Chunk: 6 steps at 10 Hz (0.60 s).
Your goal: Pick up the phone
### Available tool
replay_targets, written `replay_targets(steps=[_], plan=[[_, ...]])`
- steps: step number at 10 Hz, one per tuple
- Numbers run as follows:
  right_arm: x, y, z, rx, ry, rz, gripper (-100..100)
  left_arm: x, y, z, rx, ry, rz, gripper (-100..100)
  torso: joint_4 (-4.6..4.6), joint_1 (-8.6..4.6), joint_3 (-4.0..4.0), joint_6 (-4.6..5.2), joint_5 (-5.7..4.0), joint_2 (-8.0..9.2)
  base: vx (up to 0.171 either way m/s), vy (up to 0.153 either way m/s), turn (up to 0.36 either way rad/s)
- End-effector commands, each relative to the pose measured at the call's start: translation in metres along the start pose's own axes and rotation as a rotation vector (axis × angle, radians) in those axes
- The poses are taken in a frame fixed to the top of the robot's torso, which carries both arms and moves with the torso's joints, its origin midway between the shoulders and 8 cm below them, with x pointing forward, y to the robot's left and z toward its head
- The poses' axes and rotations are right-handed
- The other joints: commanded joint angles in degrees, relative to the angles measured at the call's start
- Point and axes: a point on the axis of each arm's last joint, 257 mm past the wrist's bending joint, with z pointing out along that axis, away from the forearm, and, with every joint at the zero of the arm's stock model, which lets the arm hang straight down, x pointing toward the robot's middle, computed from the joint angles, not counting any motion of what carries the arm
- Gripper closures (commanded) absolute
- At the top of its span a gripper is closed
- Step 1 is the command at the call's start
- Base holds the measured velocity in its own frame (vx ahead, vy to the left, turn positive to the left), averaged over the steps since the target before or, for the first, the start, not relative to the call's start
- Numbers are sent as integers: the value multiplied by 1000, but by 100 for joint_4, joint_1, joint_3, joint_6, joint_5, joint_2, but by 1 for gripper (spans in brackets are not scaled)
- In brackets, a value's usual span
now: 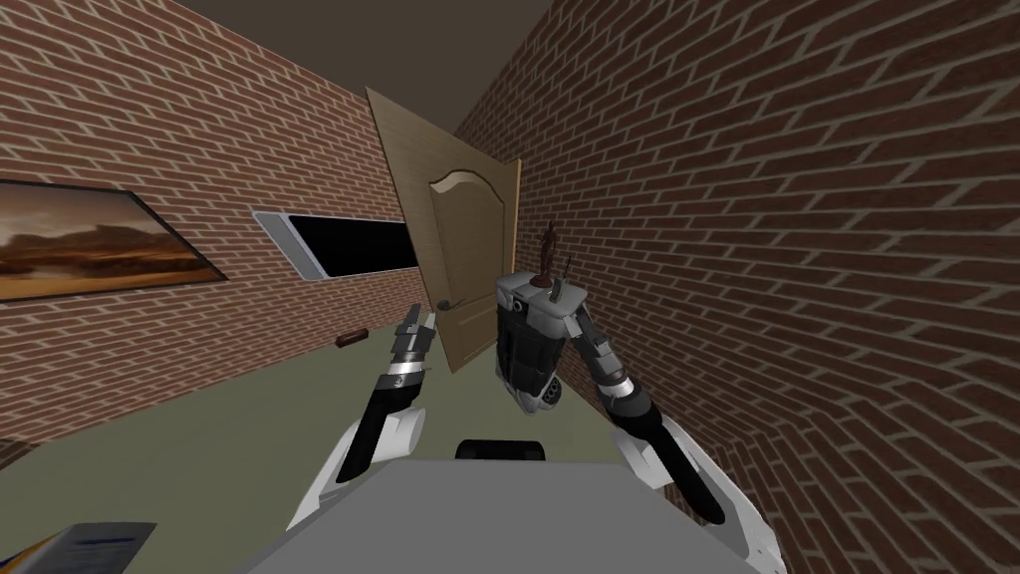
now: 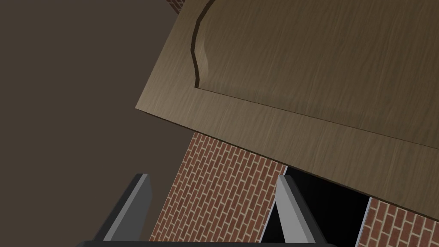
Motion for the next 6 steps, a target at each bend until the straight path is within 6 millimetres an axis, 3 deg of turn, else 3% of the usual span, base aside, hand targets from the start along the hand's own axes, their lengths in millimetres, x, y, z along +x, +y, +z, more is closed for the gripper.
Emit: replay_targets(steps=[1, 5, 6], plan=[[12, -5, -4, 12, 63, -23, -100, 0, 0, 0, 0, 0, 0, 0, 0, 0, 0, 0, 0, 0, -42, 35, 183], [31, -13, -12, 32, 195, -67, -100, 0, 0, 0, 0, 0, 0, 0, 1, 8, 3, -6, 1, 7, -45, 36, 131], [35, -14, -14, 35, 226, -75, -100, 0, 0, 0, 0, 0, 0, 0, 2, 8, 5, 0, 2, 8, -20, 19, -38]])
